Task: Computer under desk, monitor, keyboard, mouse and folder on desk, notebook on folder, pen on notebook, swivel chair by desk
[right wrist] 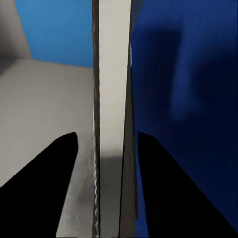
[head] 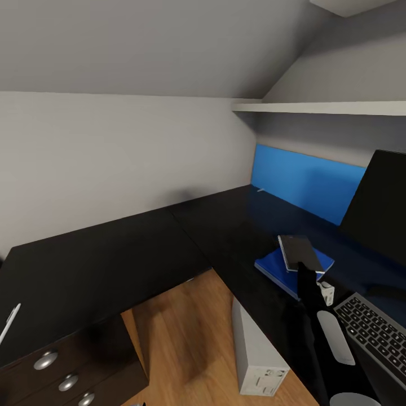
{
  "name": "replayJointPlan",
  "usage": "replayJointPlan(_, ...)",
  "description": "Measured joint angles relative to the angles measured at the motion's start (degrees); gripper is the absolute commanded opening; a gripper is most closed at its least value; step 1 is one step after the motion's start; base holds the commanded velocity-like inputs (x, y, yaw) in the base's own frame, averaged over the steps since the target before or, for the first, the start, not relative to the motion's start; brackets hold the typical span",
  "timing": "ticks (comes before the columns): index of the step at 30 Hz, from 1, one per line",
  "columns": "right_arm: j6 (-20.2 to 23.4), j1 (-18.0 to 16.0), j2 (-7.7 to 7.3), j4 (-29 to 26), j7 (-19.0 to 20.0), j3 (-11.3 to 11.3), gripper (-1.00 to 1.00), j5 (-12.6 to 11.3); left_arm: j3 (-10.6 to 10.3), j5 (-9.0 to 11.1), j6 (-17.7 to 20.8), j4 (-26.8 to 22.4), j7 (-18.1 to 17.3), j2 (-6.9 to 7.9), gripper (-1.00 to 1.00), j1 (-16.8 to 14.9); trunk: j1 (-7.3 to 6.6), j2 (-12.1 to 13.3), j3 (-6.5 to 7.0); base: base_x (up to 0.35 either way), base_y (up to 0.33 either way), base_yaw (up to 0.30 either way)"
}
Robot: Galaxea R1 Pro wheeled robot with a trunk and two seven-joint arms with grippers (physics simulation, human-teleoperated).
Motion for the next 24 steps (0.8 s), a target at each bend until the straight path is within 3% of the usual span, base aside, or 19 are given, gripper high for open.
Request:
replayJointPlan(3, 0.0, 0.0, 0.00, 0.0, -1.7, -0.1, 1.00, -0.1, 0.0, -0.1, 0.0, 0.0, 0.0, 0.00, 1.00, 0.0, 0.00, 0.0, 0.00, 0.000, 0.000, 0.000)
replayJointPlan(11, -0.1, 0.0, 0.00, -1.5, -1.7, 0.0, 1.00, -0.1, 0.0, -0.1, 0.0, 0.0, 0.0, 0.00, 1.00, 0.0, 0.00, 0.0, 0.01, -0.007, 0.000, 0.000)
replayJointPlan(24, -0.1, 0.0, 0.07, -1.2, -1.4, 0.0, 1.00, -0.1, 0.0, 0.0, 0.0, 0.0, 0.0, 0.00, 1.00, 0.0, 0.01, 0.0, 0.01, -0.207, 0.000, 0.000)
